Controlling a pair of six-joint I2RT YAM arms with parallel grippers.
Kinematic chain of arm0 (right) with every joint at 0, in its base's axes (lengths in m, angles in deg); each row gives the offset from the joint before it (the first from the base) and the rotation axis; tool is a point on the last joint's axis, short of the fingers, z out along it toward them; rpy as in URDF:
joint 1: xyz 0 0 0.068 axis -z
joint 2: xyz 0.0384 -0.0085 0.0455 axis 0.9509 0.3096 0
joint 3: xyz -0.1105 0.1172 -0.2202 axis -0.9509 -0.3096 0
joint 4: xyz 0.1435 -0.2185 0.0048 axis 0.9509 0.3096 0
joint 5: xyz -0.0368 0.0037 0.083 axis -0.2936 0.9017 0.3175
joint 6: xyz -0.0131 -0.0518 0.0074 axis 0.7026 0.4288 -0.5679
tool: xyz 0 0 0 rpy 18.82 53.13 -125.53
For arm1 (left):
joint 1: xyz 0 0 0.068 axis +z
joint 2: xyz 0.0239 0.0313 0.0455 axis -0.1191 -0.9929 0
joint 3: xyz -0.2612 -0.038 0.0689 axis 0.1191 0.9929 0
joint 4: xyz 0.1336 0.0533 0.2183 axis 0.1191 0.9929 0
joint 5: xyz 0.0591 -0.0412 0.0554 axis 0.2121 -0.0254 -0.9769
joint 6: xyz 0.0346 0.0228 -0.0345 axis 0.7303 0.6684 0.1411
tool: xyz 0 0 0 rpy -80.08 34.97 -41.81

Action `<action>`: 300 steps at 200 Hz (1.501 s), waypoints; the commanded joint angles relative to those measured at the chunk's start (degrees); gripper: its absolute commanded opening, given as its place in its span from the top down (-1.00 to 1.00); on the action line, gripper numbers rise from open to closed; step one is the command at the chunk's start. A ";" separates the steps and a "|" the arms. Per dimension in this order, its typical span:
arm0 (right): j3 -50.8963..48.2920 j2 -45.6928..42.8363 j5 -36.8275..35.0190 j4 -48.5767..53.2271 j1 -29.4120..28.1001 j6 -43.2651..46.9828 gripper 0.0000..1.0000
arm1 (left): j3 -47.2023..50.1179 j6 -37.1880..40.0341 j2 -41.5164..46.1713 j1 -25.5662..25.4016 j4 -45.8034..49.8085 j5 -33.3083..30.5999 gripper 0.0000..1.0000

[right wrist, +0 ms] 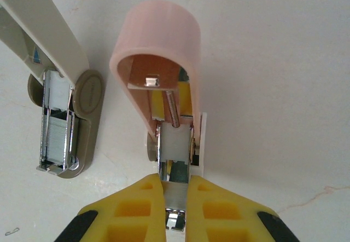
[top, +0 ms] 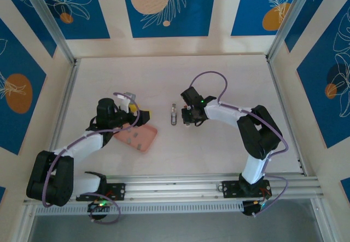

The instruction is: Load the staples into the stapler

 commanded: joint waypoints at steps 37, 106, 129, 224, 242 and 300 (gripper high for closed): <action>-1.14 -0.46 0.97 1.07 -0.93 -1.02 0.74 | -0.72 0.56 0.30 -0.41 0.09 1.32 -0.77; -1.80 -1.75 0.42 1.75 -1.54 -1.71 0.74 | -0.62 0.56 0.25 -0.50 -0.09 1.31 -0.76; -1.89 -1.78 0.19 1.87 -1.74 -1.81 0.74 | -0.54 0.54 0.25 -0.51 -0.09 1.29 -0.77; -0.49 -0.46 0.25 0.40 -1.81 -2.52 0.74 | -0.65 0.53 0.26 -0.52 -0.09 1.22 -0.77; -0.33 -0.22 0.39 0.21 -1.72 -2.68 0.74 | -0.80 0.61 0.25 -0.46 -0.01 1.18 -0.77; -1.00 -1.17 1.70 -0.77 -1.73 -3.81 0.74 | -0.91 0.60 -0.01 -0.55 0.00 1.22 -0.76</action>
